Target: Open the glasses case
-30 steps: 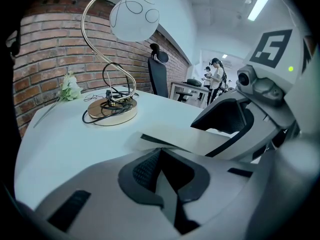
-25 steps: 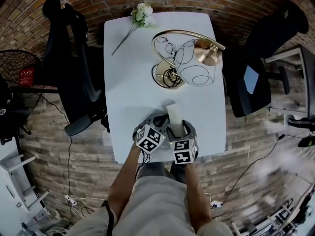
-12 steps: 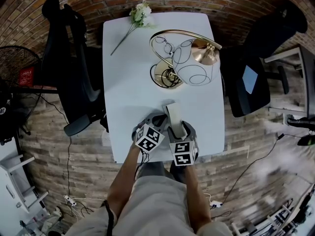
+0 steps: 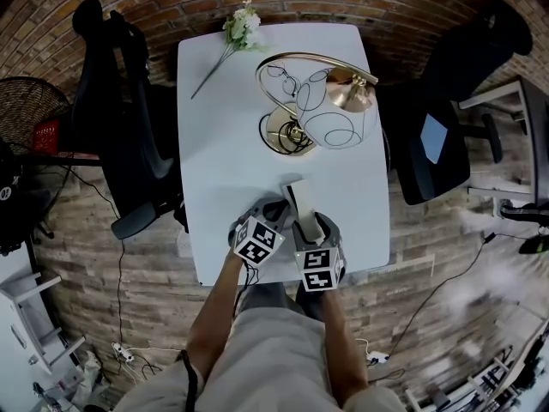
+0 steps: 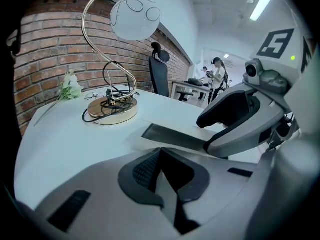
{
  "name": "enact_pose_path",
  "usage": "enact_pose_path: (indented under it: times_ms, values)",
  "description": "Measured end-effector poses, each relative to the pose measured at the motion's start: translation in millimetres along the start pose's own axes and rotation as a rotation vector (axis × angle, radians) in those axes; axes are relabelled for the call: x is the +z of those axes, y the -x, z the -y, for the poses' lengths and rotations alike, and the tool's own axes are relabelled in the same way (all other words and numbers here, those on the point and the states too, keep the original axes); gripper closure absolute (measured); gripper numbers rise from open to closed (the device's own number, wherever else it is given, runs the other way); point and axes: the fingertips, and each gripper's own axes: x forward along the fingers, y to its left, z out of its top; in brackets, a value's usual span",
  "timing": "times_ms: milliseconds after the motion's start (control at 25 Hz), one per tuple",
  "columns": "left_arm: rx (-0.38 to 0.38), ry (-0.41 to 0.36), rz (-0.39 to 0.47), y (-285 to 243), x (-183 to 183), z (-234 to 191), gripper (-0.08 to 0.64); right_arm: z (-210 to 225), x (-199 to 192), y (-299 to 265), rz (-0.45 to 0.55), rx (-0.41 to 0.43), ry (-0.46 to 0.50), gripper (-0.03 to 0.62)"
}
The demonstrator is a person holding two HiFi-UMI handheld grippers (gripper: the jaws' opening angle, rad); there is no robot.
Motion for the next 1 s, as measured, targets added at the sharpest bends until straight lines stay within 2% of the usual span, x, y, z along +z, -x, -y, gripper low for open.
enact_pose_path:
  times_ms: [200,1000]
  values:
    - [0.001,-0.001,-0.002,0.3,-0.3,-0.8,0.558,-0.3,3.6,2.3,0.009,0.008,0.021,0.379]
    - [0.006,0.007,-0.002,-0.3,-0.6,-1.2,0.558,12.6,7.0,13.8,0.033,-0.023,0.001,0.474]
